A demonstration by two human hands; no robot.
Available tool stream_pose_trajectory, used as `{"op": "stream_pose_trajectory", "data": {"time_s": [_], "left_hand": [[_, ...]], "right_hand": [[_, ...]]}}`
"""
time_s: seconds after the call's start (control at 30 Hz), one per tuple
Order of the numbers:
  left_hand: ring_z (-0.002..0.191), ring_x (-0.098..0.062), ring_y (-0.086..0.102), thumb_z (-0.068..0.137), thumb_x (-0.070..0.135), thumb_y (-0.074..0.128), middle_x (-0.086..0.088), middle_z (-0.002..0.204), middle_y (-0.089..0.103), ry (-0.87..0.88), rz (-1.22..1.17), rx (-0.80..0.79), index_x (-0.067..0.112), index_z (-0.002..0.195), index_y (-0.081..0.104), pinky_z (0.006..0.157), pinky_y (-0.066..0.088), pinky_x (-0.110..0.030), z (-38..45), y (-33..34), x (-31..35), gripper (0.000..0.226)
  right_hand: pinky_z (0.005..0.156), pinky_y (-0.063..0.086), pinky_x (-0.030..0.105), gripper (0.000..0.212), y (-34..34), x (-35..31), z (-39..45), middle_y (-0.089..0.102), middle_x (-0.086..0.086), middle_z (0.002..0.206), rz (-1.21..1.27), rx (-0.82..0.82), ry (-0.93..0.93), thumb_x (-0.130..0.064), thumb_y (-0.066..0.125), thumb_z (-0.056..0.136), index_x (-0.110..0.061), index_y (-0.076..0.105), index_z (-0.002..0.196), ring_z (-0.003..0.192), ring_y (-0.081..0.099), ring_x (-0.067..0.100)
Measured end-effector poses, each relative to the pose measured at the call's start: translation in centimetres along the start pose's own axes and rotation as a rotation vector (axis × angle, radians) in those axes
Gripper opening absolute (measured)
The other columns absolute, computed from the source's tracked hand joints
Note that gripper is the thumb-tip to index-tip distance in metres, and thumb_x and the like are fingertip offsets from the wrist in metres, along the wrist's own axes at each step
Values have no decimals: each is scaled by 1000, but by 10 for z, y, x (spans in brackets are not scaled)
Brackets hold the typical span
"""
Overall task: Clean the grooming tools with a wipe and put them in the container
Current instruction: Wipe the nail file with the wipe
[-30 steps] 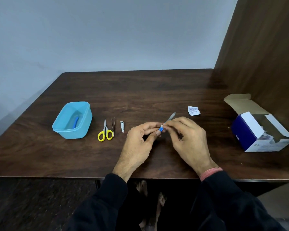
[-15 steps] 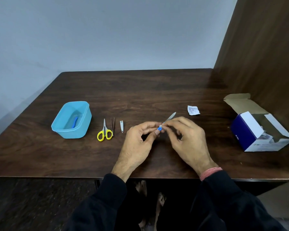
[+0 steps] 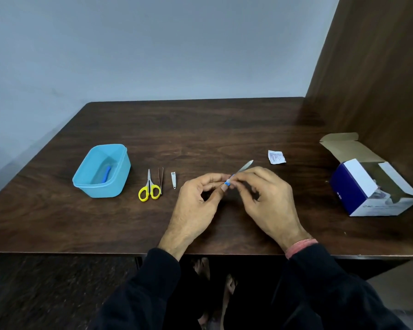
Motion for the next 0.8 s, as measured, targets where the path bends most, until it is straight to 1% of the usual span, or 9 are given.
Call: {"op": "stream_pose_trajectory", "data": {"time_s": [0.07,0.1,0.2,0.33,0.43,0.53,0.6,0.67,0.8], "left_hand": [[113,-4,79,109,13,73,13,108,87,-1,-3,-4,29,122,83,117,56,-42,0,0,-1,23],[113,-4,79,108,12,73,13,108,87,-3,-6,-2,29,121,83,116,56,-41,0,1,-2,23],[116,-4,78,108,8,72,12,112,86,1,-5,12,26,121,83,116,57,-40,0,0,-1,24],[111,-9,80,110,11,69,12,112,86,-4,-20,20,25,119,85,105,63,-44,-1,1,0,22],[108,-11,81,113,11,65,8,110,87,9,-48,27,20,119,85,106,62,-38,0,0,1,23],[99,-12,82,110,9,70,6,106,88,17,-75,41,18,119,86,99,63,-30,1,0,0,20],[102,-10,83,106,7,76,7,105,88,24,-88,56,18,116,86,98,61,-24,0,1,0,18],[106,-7,82,102,7,80,8,105,88,16,-111,83,18,114,86,98,59,-19,0,0,1,17],[107,-9,82,98,11,86,7,102,88,-9,-177,98,23,118,85,99,59,-21,-1,-2,3,23]], "right_hand": [[75,59,27,11,-1,1,1,75,-12,106,-8,52,65,-16,82,99,-21,84,110,87,55,-4],[75,59,27,11,-1,1,1,75,-11,106,-7,37,45,-17,82,100,-21,84,110,87,55,-4],[81,61,33,9,-1,-4,-1,76,-11,110,1,-58,-71,-19,80,103,-21,84,111,96,68,7],[80,62,37,9,-1,-3,-1,76,-9,109,-17,-49,-80,-18,80,103,-19,83,111,98,71,13],[81,62,38,9,-1,-5,-2,77,-10,110,-13,-60,-99,-20,78,105,-21,83,113,101,72,14],[81,62,38,11,-2,-3,0,76,-11,110,-3,-7,-27,-17,79,104,-22,83,113,99,70,10],[79,61,37,10,-2,-3,0,75,-11,109,12,1,-12,-17,80,103,-21,83,112,95,67,6],[79,61,36,10,-2,-4,-1,75,-11,109,29,-24,-40,-17,80,103,-20,83,112,96,68,8],[83,62,35,10,-5,-6,0,76,-11,109,39,-32,-51,-14,80,104,-18,81,112,101,71,10]]}}
Point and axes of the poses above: each hand's wrist, its own z-axis towards the middle knuckle, its own y-axis out of the palm, x = y × z, the point moved 1 cm from there along z, towards the middle knuckle
